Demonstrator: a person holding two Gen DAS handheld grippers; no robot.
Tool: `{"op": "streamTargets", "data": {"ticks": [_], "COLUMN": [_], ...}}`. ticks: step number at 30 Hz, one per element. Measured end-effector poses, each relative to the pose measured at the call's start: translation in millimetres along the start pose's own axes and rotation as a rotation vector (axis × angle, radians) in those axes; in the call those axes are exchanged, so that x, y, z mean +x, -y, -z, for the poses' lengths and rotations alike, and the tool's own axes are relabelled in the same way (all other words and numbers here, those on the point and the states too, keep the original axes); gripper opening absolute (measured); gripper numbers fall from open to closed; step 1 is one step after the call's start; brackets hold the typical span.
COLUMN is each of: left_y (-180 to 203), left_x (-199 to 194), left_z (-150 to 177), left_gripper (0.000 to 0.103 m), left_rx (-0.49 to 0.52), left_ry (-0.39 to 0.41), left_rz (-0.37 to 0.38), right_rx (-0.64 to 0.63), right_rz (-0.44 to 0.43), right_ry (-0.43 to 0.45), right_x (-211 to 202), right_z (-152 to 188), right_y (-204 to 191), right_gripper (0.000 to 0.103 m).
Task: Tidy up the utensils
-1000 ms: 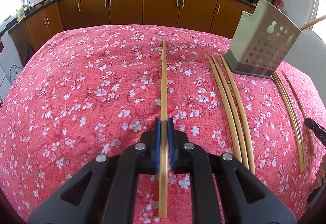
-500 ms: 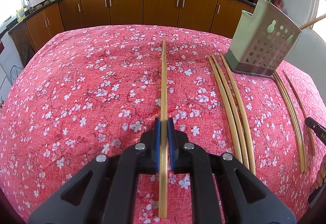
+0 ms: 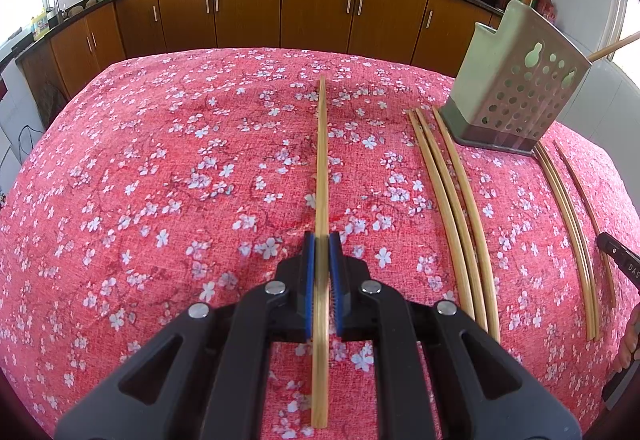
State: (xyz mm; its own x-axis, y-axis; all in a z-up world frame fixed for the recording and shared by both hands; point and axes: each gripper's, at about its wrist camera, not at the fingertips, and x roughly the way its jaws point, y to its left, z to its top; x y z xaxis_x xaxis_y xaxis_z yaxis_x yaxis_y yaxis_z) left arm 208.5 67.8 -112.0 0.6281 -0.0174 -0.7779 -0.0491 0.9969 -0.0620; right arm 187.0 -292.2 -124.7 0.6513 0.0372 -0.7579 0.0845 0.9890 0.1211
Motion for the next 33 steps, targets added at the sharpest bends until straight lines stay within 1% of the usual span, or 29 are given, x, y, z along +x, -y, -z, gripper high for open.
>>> {"op": "streamTargets", "data": {"ticks": [23,26,29,31,33], "left_y": [0,4,6,7,8], "left_x": [-3,-10,-18,-20,-22], "left_z": [0,8,18,21,21], "left_gripper": [0.012,0.012,0.013,0.009,0.009], "left_rx": [-0.015,0.031,0.046,0.062,0.081], "left_ry": [0.000,-0.003,-0.004,-0.006,-0.011], "left_rz": [0.012,-0.008,-0.012,-0.020,-0.032], "right_rx": [0.004,-0.021,-0.004,0.013,0.007], "right_rz": [0.002,0.004,-0.026,-0.040,-0.027], "right_ry": [-0.004,-0.005,-0.008,-0.007,-0.003], "right_x": [-1,-6,-11,-12,-14], "right_z": [1,7,13,13,12], "right_y": [0,-2,3,6,5], "right_gripper": [0.008,0.008,0.008,0.008,0.008]}}
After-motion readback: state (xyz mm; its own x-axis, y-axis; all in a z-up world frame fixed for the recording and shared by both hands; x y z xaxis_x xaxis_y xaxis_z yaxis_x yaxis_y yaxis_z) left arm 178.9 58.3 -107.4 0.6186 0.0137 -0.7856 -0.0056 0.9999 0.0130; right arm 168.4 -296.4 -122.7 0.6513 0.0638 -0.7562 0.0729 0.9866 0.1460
